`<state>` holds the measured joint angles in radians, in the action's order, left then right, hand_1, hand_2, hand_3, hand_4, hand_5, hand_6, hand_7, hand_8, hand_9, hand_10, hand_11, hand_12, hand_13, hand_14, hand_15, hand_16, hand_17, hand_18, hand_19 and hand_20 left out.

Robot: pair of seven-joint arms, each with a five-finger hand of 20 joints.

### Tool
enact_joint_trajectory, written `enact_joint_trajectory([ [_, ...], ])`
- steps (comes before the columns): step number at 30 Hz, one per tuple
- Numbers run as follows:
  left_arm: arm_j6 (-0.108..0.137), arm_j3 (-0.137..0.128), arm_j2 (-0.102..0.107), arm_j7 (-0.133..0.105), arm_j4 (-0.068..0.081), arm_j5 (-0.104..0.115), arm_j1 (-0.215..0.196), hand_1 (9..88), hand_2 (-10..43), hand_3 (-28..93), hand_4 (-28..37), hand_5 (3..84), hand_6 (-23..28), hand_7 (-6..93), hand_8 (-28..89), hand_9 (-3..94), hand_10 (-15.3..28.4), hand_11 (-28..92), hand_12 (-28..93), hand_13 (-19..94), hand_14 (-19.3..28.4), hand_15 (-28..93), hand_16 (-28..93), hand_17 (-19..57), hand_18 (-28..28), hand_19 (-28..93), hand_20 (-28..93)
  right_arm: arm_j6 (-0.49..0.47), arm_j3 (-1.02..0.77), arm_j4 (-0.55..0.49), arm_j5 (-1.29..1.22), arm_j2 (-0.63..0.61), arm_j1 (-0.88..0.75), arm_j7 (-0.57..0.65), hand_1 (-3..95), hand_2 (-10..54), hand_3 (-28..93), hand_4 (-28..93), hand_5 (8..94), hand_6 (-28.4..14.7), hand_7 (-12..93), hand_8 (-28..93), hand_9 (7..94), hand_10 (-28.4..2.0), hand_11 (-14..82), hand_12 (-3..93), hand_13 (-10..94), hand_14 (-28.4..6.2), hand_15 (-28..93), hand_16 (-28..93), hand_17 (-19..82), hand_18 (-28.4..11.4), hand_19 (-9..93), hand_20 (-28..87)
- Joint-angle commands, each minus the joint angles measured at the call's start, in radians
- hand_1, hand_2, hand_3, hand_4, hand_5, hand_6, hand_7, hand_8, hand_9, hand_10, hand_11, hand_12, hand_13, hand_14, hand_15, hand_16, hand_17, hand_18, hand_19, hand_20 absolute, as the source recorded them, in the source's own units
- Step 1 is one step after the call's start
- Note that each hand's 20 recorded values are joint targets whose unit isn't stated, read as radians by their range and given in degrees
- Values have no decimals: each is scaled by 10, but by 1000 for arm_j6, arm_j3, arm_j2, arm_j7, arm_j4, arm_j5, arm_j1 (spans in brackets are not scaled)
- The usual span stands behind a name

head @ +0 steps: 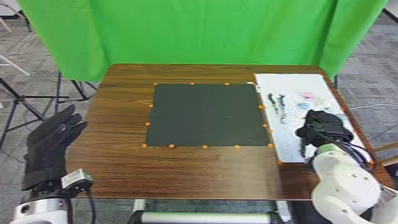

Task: Arrange flowers

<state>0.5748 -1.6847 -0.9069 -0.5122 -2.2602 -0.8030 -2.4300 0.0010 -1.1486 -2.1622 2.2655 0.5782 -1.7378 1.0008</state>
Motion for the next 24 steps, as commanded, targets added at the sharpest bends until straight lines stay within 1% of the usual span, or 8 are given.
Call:
enact_joint_trajectory([
  [1,1,-4,1,2,-2,2,-13,256,57,825,-205,391,100,160,-112,326,190,349,55,213,260,610,-171,-96,208,583,10,41,13,6,3,25,-82,59,368,-56,758,-234,675,-130,129,-67,762,-170,438,243,791,-60,761,226,547,-187,932,71],
  [4,0,0,3,4,-2,-2,-8,256,56,827,-204,392,100,161,-112,326,190,349,55,214,260,610,-171,-96,208,583,10,20,28,16,11,33,-80,82,371,-72,752,-238,682,-131,121,-67,766,-164,475,250,805,-54,767,227,565,-184,932,91],
  [5,4,5,12,-2,0,7,-5,257,56,827,-204,392,100,161,-112,326,189,349,55,214,259,611,-171,-96,208,583,10,19,40,20,21,27,-75,93,372,-74,749,-239,685,-131,121,-67,769,-163,478,250,807,-52,768,227,569,-182,932,93],
  [8,0,4,6,2,-1,0,-3,256,56,828,-203,392,100,161,-112,326,189,350,55,214,260,612,-171,-96,208,583,10,1,63,32,55,22,-58,112,376,-82,738,-239,700,-134,121,-66,774,-164,476,248,812,-50,765,228,582,-174,932,86],
  [10,11,7,22,-8,0,16,-5,256,56,828,-203,391,100,160,-112,326,189,349,55,214,260,611,-171,-96,208,583,10,-12,56,32,49,32,-63,113,377,-88,731,-237,708,-137,119,-65,778,-164,469,245,813,-50,764,230,584,-173,932,78],
  [14,2,4,10,4,0,3,-4,256,56,828,-203,392,100,160,-112,327,190,349,55,214,260,611,-172,-96,208,583,10,-33,70,46,56,47,-58,124,378,-93,723,-235,716,-140,119,-64,784,-167,454,241,814,-50,761,233,589,-170,932,68],
  [16,3,7,8,1,1,7,-4,256,56,829,-203,392,100,160,-112,328,190,349,55,215,259,612,-172,-96,208,583,10,-27,86,56,54,50,-49,127,377,-94,722,-234,720,-140,118,-63,786,-167,450,240,815,-49,760,233,590,-170,932,67],
  [24,-6,7,1,6,4,-3,3,257,57,829,-202,392,100,161,-112,327,189,350,55,215,260,614,-171,-96,208,583,11,-32,131,109,56,72,-14,142,387,-95,719,-233,734,-136,123,-62,795,-165,441,235,820,-48,754,232,598,-167,932,53],
])
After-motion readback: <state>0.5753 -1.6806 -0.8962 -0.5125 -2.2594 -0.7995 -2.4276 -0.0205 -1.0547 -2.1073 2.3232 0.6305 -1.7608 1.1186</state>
